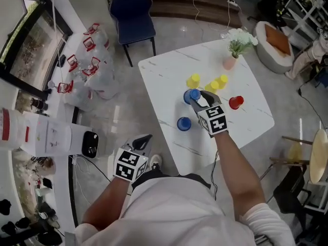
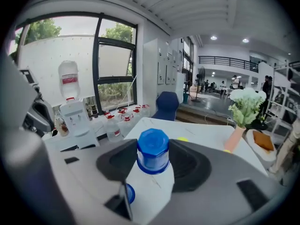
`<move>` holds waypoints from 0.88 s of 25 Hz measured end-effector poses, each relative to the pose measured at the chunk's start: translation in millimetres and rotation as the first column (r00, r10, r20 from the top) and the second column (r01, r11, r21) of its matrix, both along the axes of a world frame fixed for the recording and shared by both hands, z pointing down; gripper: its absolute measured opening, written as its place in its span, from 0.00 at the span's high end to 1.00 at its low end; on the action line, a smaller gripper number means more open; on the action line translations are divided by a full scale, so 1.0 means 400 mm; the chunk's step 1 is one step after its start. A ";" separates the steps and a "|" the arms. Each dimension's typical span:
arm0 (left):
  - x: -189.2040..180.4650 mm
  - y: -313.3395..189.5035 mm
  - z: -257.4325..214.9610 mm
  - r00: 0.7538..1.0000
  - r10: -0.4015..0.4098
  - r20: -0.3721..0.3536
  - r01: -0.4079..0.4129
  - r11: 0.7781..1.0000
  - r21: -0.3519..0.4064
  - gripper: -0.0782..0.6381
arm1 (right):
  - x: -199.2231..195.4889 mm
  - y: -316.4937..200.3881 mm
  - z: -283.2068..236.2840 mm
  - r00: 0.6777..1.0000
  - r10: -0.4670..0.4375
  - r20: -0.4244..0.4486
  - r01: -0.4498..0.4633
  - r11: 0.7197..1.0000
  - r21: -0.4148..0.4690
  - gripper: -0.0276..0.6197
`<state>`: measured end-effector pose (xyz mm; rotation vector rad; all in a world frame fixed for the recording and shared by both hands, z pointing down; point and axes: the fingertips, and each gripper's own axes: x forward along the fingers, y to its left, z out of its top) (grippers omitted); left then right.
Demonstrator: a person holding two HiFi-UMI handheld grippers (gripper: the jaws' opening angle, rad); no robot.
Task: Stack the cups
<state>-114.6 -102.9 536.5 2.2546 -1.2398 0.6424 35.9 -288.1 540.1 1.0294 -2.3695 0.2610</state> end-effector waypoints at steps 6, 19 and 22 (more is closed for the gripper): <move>0.062 -0.027 -0.004 0.995 0.099 -0.020 -0.099 0.995 0.007 0.88 | 0.138 0.100 0.002 0.992 0.127 -0.015 -0.127 0.992 -0.013 0.63; 0.127 -0.039 -0.007 0.975 0.220 -0.023 -0.220 0.976 0.005 0.88 | 0.208 0.292 0.211 0.973 0.187 -0.138 -0.208 0.966 -0.155 0.63; 0.127 -0.037 -0.007 0.974 0.224 -0.021 -0.224 0.975 0.005 0.88 | 0.184 0.298 0.228 0.976 0.168 -0.140 -0.190 0.968 -0.162 0.63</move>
